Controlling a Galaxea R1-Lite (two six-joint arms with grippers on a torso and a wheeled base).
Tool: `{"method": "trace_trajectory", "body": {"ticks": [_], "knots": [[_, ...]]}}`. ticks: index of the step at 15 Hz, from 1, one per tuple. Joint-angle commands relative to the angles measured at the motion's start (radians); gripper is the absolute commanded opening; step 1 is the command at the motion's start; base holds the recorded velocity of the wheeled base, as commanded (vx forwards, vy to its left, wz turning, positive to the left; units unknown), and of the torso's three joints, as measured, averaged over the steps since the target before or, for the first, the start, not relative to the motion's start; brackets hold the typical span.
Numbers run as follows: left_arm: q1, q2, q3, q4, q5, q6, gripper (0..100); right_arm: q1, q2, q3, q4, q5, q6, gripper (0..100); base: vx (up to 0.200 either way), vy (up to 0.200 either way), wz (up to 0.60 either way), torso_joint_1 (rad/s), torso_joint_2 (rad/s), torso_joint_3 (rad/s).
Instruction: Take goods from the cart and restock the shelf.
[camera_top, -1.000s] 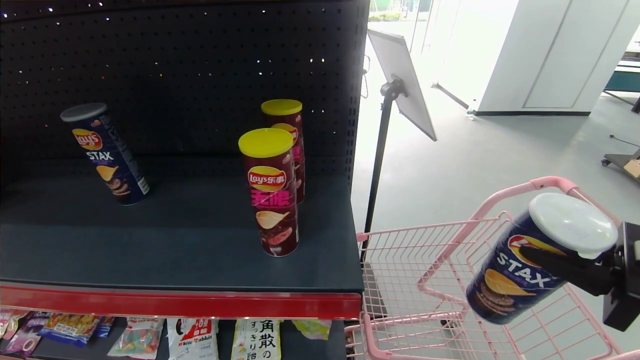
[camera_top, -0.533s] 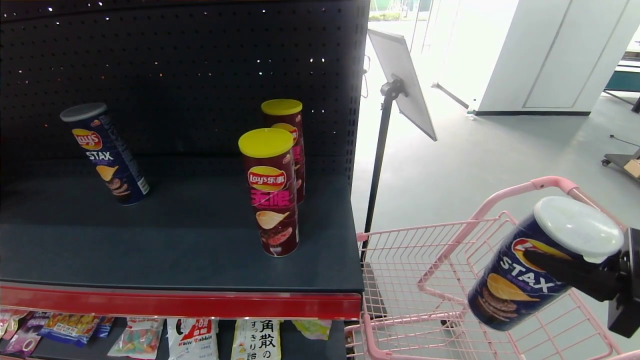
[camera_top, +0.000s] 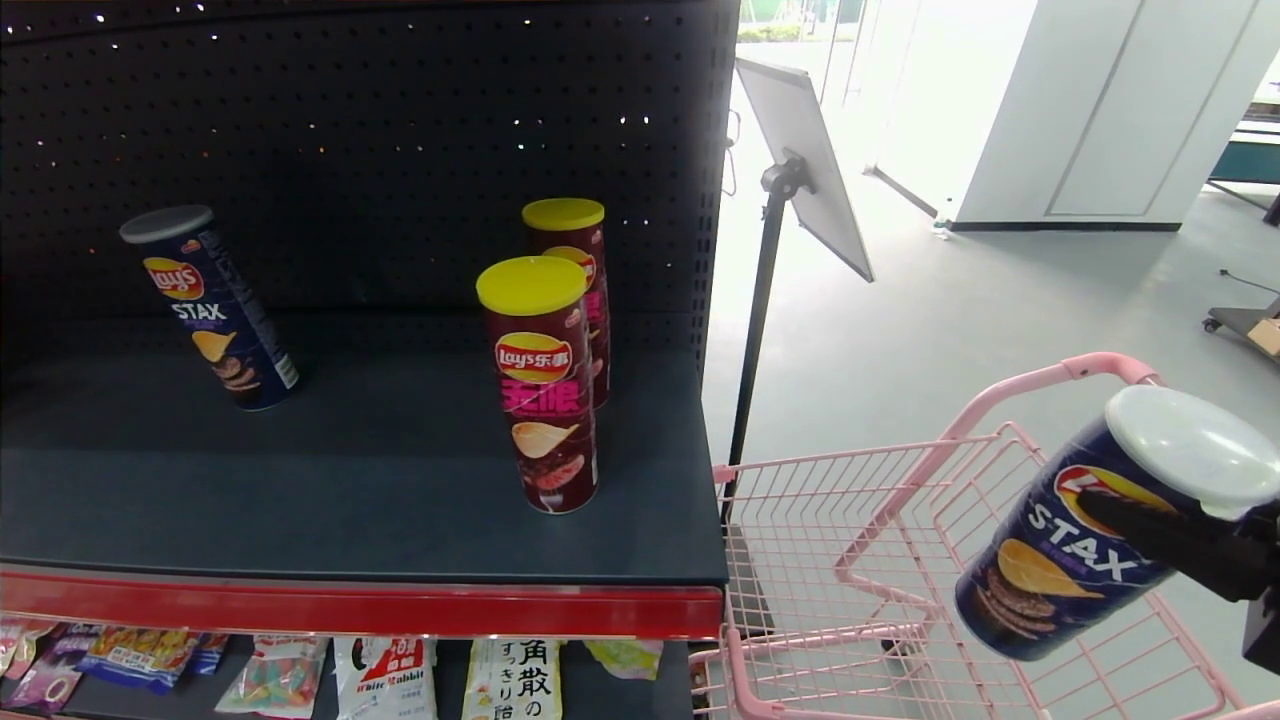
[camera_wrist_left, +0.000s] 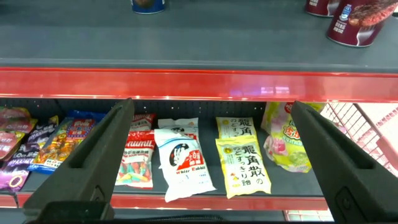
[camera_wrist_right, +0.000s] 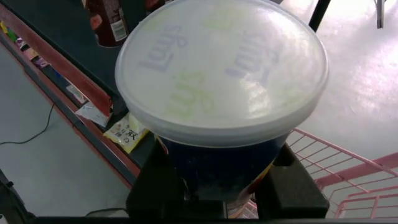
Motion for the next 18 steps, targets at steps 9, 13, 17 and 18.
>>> {"method": "trace_trajectory", "body": {"ticks": [9, 13, 17, 18], "knots": [[0.000, 0.001, 0.000, 0.000, 0.000, 0.000, 100, -0.005, -0.031, -0.060, 0.002, -0.003, -0.001, 0, 0.000, 0.111, 0.00, 0.002, 0.00, 0.002], [0.000, 0.001, 0.000, 0.000, 0.000, -0.002, 100, -0.004, -0.042, -0.083, 0.002, -0.003, 0.004, 0, 0.000, 0.200, 0.00, 0.004, 0.00, 0.002], [0.000, 0.001, 0.000, 0.000, 0.000, -0.002, 100, 0.004, -0.066, -0.143, 0.003, -0.003, 0.007, 0, 0.000, 0.200, 0.00, 0.004, 0.00, 0.001], [0.000, 0.001, 0.000, 0.000, 0.000, -0.002, 100, 0.006, -0.072, -0.142, 0.003, -0.001, 0.005, 0, 0.000, 0.200, 0.00, 0.002, 0.00, 0.002]]}}
